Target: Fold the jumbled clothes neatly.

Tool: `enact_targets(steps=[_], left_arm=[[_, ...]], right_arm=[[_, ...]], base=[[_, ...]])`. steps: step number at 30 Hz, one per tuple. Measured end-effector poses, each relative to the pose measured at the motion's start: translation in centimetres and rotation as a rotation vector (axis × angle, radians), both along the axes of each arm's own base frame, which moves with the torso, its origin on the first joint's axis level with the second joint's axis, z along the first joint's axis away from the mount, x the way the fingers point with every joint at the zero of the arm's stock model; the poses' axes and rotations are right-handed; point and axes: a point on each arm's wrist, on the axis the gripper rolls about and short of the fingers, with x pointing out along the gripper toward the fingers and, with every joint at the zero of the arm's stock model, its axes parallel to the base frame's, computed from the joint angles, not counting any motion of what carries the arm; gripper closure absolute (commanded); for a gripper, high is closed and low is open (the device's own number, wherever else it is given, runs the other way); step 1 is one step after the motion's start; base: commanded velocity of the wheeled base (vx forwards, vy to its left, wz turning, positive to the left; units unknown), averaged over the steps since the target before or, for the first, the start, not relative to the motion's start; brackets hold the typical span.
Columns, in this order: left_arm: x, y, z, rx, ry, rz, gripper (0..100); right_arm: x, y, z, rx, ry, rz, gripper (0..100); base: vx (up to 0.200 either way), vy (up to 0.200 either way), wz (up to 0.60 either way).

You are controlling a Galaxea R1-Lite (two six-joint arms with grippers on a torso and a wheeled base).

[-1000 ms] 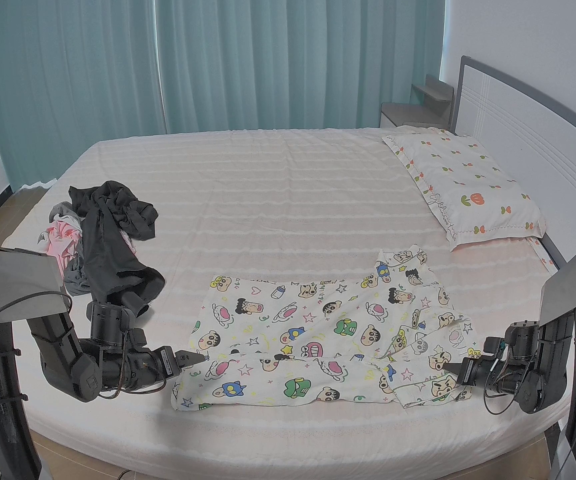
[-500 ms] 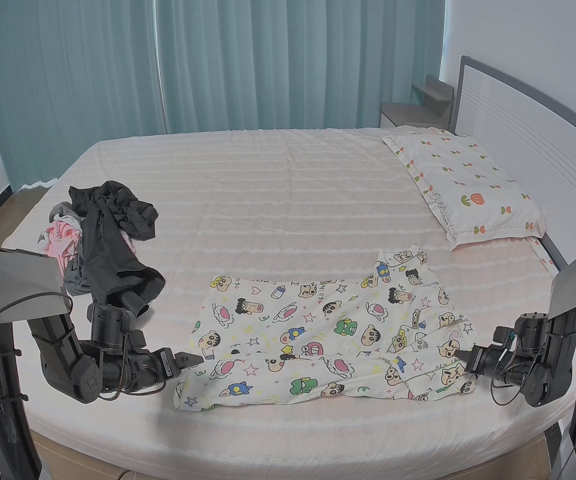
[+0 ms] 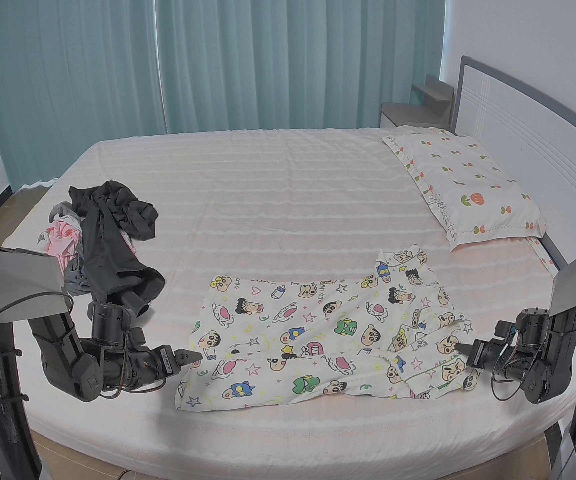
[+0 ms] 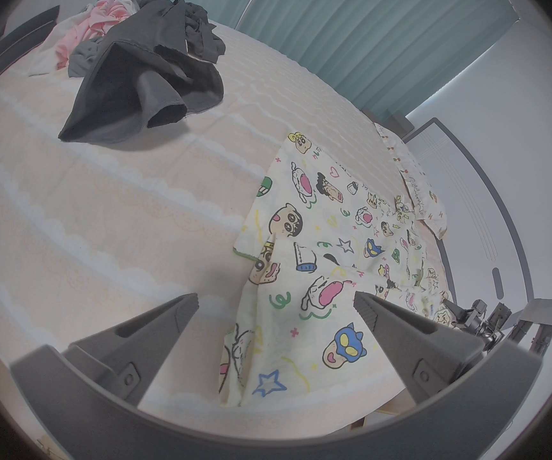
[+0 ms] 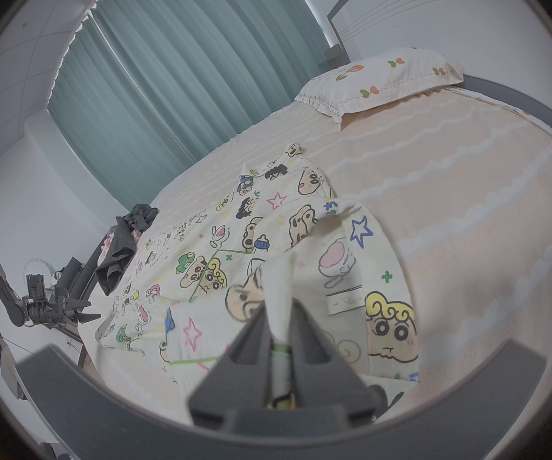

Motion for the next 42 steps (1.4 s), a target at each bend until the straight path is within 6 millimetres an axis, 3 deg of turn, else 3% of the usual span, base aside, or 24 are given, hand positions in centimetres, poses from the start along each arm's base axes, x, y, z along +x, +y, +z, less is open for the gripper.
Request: enact_targets(steps=[5,18,26,42], left_arm=[[0.9,-0.6,0.0,0.0,-0.025,-0.017,0],[4.4,-4.8,-2.1,0.115,-0.113,-0.081,0],[4.8,-5.9,-3.4,0.128,-0.11,-0.115,0],[3.7,-5.5,-3.6,0.146,-0.081,-0.123,0]], right_arm=[[-0.3,0.0,0.0,0.001,0.01,-0.001,0],[-2.0,0.3,1.0,0.013,0.041,0.006,0],[-2.1,0.4,1.2,0.014,0.039,0.011,0],[-2.2,0.4,1.3,0.013,0.039,0.012,0]], base=[[0.0,0.0,0.0],[0.0,0.0,0.0],[0.0,0.0,0.0],[0.0,0.0,0.0]])
